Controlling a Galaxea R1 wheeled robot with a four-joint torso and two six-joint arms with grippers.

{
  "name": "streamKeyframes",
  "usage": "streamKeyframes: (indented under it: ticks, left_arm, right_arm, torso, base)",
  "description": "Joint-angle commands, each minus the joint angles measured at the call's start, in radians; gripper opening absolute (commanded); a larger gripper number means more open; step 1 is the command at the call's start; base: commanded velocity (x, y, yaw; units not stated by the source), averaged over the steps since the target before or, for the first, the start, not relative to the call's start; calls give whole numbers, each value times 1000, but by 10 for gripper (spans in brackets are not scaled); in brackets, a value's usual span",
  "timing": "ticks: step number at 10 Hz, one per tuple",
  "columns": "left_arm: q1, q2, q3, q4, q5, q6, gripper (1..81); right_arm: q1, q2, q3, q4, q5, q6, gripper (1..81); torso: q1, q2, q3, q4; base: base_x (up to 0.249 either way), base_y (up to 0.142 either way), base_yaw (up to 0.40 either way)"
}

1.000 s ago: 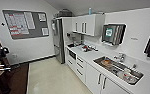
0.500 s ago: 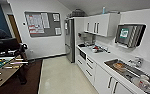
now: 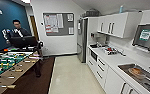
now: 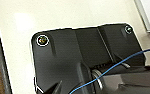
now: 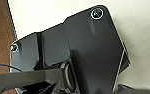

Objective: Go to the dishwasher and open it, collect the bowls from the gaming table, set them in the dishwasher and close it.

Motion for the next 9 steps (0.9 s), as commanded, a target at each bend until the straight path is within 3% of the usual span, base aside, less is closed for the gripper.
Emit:
streamKeyframes:
  ticks: [1,2,5,8,9]
  left_arm:
    - [-44,-15,6,-3,44,1,811]
    - [-44,-15,7,-3,43,1,811]
    - [-44,-14,10,6,38,1,811]
    - [-44,-15,10,8,38,1,811]
    - [-44,-14,10,8,38,1,811]
  right_arm:
    - [68,-41,30,92,-48,-103,811]
    - [79,-50,36,35,-48,-123,811]
    - [67,-50,62,-10,-64,-129,811]
    - [56,-184,312,-16,-52,-128,811]
    - [56,-182,317,-14,-52,-126,811]
  torso:
    - [0,0,0,0]
    - [0,0,0,0]
    - [0,0,0,0]
    - [0,0,0,0]
    - [0,0,0,0]
  base:
    - [0,0,342]
    - [0,0,342]
    - [0,0,343]
    - [0,0,343]
    - [0,0,343]
